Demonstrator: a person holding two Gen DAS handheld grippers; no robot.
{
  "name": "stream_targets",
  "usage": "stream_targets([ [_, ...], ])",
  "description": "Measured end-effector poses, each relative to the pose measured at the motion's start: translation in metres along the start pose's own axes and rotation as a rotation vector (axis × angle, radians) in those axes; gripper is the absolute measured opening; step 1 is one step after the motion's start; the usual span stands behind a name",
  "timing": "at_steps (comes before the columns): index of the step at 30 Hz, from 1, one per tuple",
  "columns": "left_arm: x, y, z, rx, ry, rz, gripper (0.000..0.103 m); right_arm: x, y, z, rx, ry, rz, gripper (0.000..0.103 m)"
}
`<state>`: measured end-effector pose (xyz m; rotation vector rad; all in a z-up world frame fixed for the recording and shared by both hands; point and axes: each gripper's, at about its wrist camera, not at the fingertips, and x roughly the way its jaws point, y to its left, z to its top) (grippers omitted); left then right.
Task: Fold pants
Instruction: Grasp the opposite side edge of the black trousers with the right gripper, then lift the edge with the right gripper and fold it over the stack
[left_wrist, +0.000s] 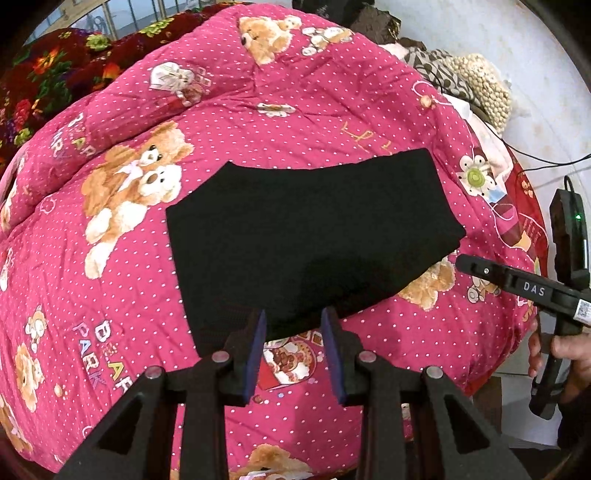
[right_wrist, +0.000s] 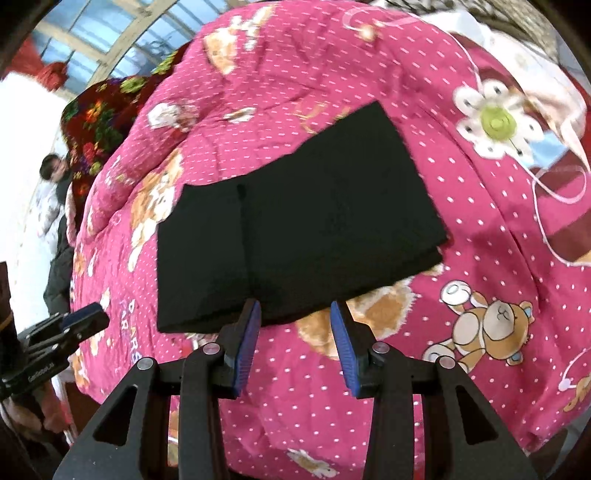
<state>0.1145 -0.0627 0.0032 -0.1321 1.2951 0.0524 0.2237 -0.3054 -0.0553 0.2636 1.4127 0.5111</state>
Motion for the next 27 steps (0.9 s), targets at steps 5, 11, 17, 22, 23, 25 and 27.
stream_targets([
  [5,0.009,-0.006,0.012,0.009,0.021,-0.002,0.033,0.006,-0.034,0.004,0.087,0.005,0.0,0.045],
  [11,0.018,-0.013,0.022,0.016,0.046,-0.003,0.033,0.025,-0.08,0.008,0.227,0.021,0.014,0.049],
  [17,0.031,-0.018,0.023,0.027,0.088,0.0,0.033,0.045,-0.099,0.018,0.287,0.029,0.046,0.05],
  [22,0.038,-0.017,0.021,0.021,0.117,0.002,0.033,0.056,-0.105,0.026,0.321,0.008,0.091,0.054],
  [23,0.039,-0.016,0.021,0.018,0.119,0.003,0.033,0.058,-0.107,0.026,0.331,0.004,0.098,0.055],
  [25,0.04,-0.015,0.021,0.013,0.122,0.003,0.033,0.06,-0.11,0.028,0.362,0.005,0.106,0.055],
  [27,0.04,-0.013,0.021,0.007,0.121,0.002,0.033,0.055,-0.108,0.029,0.374,-0.005,0.108,0.055],
])
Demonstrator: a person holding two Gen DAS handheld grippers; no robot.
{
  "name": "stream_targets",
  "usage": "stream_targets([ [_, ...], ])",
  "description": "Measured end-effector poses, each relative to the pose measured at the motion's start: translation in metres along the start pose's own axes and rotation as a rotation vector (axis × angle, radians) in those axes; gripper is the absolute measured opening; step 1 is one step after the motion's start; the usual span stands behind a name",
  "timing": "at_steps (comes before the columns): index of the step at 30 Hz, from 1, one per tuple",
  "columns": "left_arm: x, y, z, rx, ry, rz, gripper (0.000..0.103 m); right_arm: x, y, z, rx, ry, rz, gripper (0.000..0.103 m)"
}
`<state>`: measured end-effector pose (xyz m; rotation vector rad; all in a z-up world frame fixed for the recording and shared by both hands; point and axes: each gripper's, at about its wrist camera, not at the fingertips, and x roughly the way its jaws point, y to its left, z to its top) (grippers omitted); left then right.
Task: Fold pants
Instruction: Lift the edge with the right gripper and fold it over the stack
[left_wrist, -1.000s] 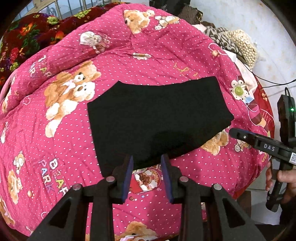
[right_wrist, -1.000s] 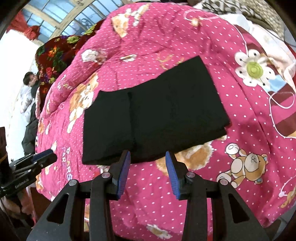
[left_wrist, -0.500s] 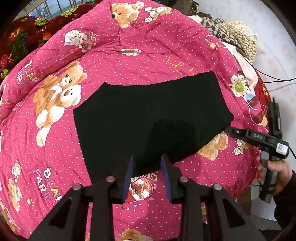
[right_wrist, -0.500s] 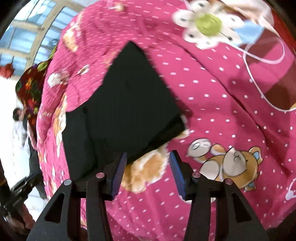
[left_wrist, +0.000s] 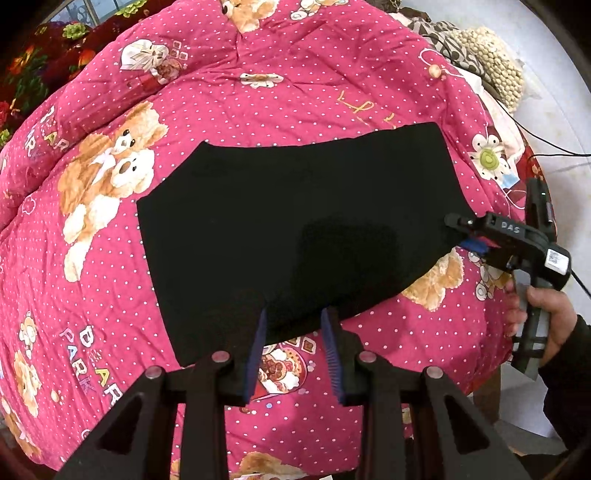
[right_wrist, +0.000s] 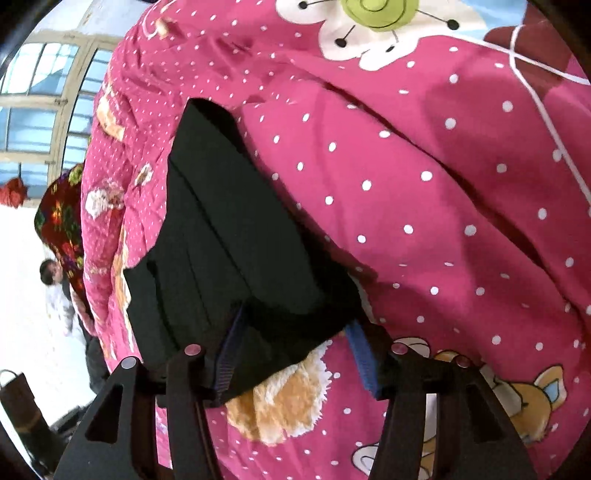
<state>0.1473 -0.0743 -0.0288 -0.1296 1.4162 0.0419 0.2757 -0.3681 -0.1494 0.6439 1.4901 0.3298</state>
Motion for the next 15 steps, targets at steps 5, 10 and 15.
stream_targets([
  [5,0.002,0.009,-0.002,-0.023,0.008,-0.001,0.033,-0.012,-0.004,-0.005,0.04,-0.061,0.071,0.049],
  [10,0.001,0.012,-0.004,-0.027,0.014,0.0,0.033,0.0,-0.006,0.004,0.065,-0.037,0.01,0.046],
  [15,-0.003,0.014,-0.006,-0.036,-0.006,-0.013,0.033,-0.015,0.014,0.001,0.011,-0.065,-0.047,0.028],
])
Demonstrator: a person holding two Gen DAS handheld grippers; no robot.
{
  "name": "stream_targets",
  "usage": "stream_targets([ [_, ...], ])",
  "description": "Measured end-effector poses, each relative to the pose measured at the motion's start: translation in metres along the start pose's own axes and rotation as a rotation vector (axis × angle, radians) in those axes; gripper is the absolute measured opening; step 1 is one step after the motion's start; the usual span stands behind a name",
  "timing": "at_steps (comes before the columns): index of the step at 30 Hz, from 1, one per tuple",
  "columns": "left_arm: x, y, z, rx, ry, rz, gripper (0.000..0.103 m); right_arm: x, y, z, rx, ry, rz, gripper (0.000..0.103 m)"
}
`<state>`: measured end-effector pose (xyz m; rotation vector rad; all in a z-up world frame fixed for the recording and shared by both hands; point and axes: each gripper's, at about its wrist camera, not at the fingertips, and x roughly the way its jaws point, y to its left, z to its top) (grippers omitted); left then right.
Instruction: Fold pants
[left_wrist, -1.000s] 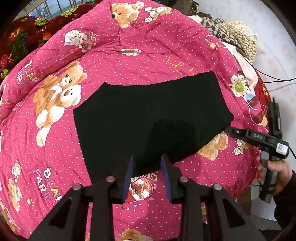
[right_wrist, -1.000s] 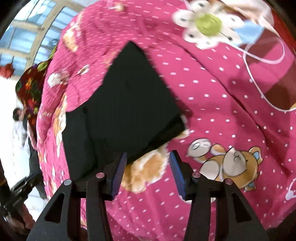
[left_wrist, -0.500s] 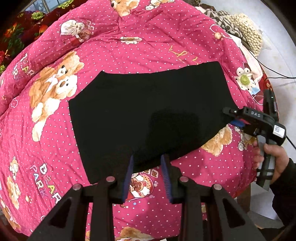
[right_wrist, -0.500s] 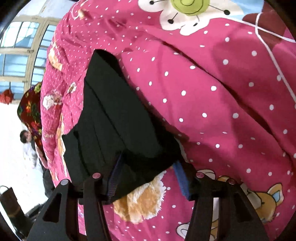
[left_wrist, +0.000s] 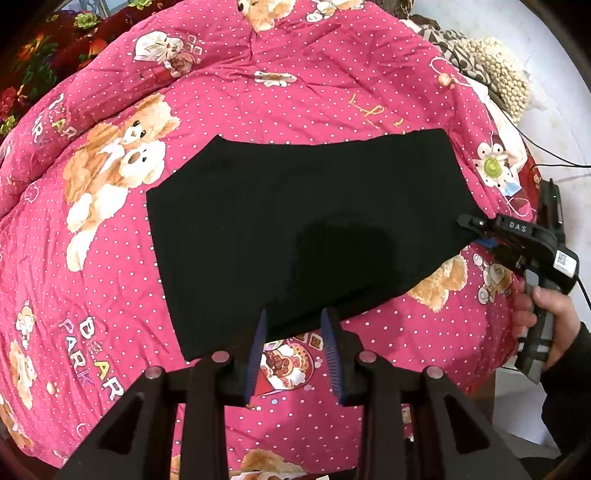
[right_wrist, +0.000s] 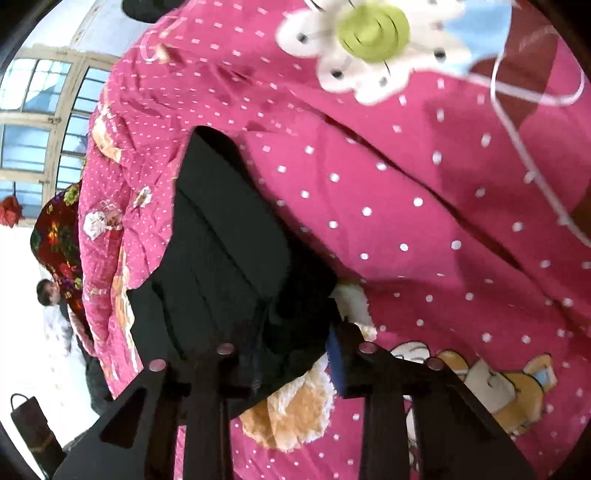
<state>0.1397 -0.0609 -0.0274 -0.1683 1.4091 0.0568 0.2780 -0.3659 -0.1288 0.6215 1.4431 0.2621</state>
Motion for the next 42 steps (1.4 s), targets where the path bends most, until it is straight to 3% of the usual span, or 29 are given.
stream_targets([
  [6,-0.005,0.007,-0.005,-0.016,-0.017,-0.018,0.033,-0.015,0.037,-0.001,-0.138,-0.026,-0.059,0.021],
  [15,-0.018,0.047,-0.018,-0.119,-0.074,-0.034,0.033,-0.043,0.114,-0.01,-0.316,-0.068,0.003,0.02],
  [21,-0.024,0.087,-0.04,-0.223,-0.11,-0.048,0.033,-0.038,0.189,-0.04,-0.516,-0.039,0.03,0.02],
  [29,-0.026,0.145,-0.08,-0.367,-0.128,-0.046,0.033,0.022,0.26,-0.109,-0.749,0.115,0.02,0.02],
  [35,-0.02,0.179,-0.113,-0.479,-0.114,-0.04,0.033,0.088,0.28,-0.159,-0.887,0.262,-0.044,0.02],
  [42,-0.012,0.199,-0.139,-0.558,-0.097,-0.038,0.033,0.113,0.287,-0.172,-0.942,0.31,-0.091,0.02],
])
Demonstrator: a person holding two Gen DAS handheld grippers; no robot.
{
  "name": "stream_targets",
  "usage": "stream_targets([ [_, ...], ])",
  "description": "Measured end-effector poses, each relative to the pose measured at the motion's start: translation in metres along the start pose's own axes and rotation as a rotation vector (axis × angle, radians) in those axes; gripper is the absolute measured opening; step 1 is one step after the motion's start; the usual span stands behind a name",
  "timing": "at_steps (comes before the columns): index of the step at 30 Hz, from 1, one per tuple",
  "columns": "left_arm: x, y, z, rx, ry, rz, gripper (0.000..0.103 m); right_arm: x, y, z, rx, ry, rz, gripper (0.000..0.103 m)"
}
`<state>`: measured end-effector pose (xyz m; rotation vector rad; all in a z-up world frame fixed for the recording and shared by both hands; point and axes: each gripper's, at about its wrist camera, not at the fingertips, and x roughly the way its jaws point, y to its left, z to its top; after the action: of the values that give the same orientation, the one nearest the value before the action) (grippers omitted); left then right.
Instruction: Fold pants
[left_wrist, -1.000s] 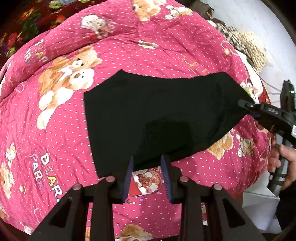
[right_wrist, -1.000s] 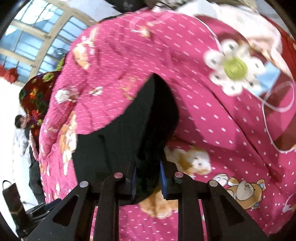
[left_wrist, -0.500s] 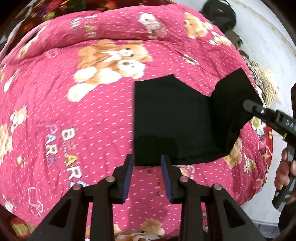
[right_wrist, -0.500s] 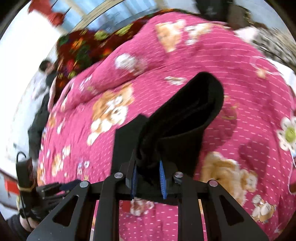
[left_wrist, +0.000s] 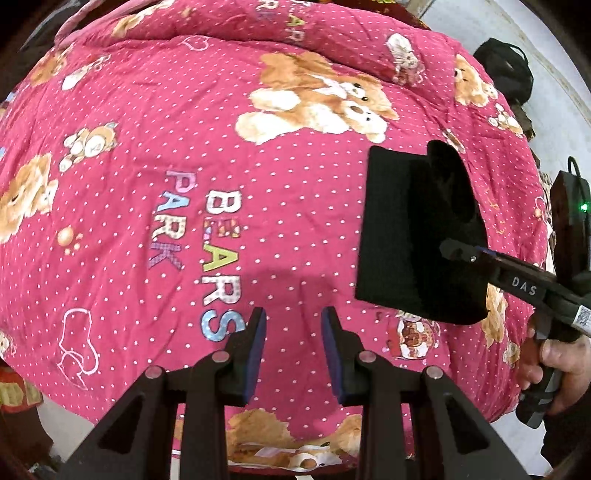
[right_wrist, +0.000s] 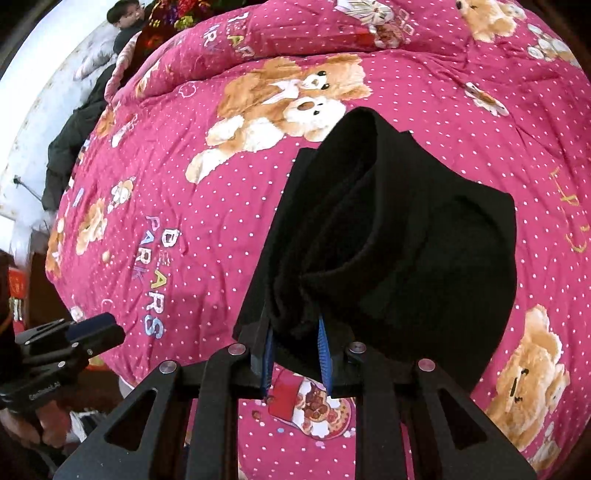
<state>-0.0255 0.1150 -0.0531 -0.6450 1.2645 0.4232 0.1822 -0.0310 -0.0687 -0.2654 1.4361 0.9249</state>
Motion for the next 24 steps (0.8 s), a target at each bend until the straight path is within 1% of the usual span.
stream_targets([
  [3,0.001,0.003,-0.001,-0.002,0.006,0.0,0.033,0.005,0.005,0.002,-0.019,0.013,-0.005,0.02],
  [7,0.001,0.003,-0.001,0.005,0.008,0.004,0.033,0.018,0.016,-0.005,-0.048,0.035,-0.001,0.021],
  [9,0.001,0.003,0.0,0.009,0.011,0.01,0.033,0.03,0.018,-0.007,-0.062,0.046,0.003,0.028],
  [10,0.002,0.002,0.0,0.012,0.013,0.012,0.033,0.04,0.016,-0.007,-0.054,0.079,0.02,0.037],
  [11,0.001,0.001,0.001,0.014,0.013,0.013,0.033,0.046,0.015,-0.007,-0.039,0.106,0.034,0.043],
  [12,0.001,0.0,0.001,0.017,0.01,0.013,0.033,0.046,0.014,-0.008,-0.021,0.115,0.064,0.045],
  [13,0.0,-0.001,0.002,0.02,0.007,0.013,0.033,0.038,0.016,-0.008,-0.016,0.087,0.11,0.045],
  [15,0.0,-0.005,0.005,0.028,0.004,0.012,0.033,0.024,0.017,-0.01,-0.02,0.043,0.152,0.046],
  [16,0.001,-0.007,0.007,0.032,0.003,0.011,0.033,0.012,0.014,-0.013,-0.006,0.013,0.189,0.046],
  [17,0.002,-0.011,0.01,0.04,0.002,0.008,0.033,0.005,0.008,-0.015,0.013,-0.008,0.198,0.046],
  [18,0.003,-0.015,0.012,0.048,0.003,0.005,0.033,0.001,0.003,-0.017,0.03,-0.024,0.193,0.046],
  [19,0.004,-0.02,0.015,0.059,0.003,0.001,0.033,-0.007,-0.011,-0.02,0.073,-0.054,0.175,0.046],
  [21,0.007,-0.032,0.019,0.085,0.002,-0.008,0.033,-0.012,-0.037,-0.026,0.157,-0.083,0.11,0.046],
  [22,0.008,-0.038,0.022,0.099,0.003,-0.012,0.033,-0.012,-0.05,-0.03,0.195,-0.084,0.091,0.046],
  [24,0.011,-0.052,0.028,0.135,0.005,-0.023,0.033,-0.003,-0.076,-0.038,0.266,-0.039,0.048,0.046],
])
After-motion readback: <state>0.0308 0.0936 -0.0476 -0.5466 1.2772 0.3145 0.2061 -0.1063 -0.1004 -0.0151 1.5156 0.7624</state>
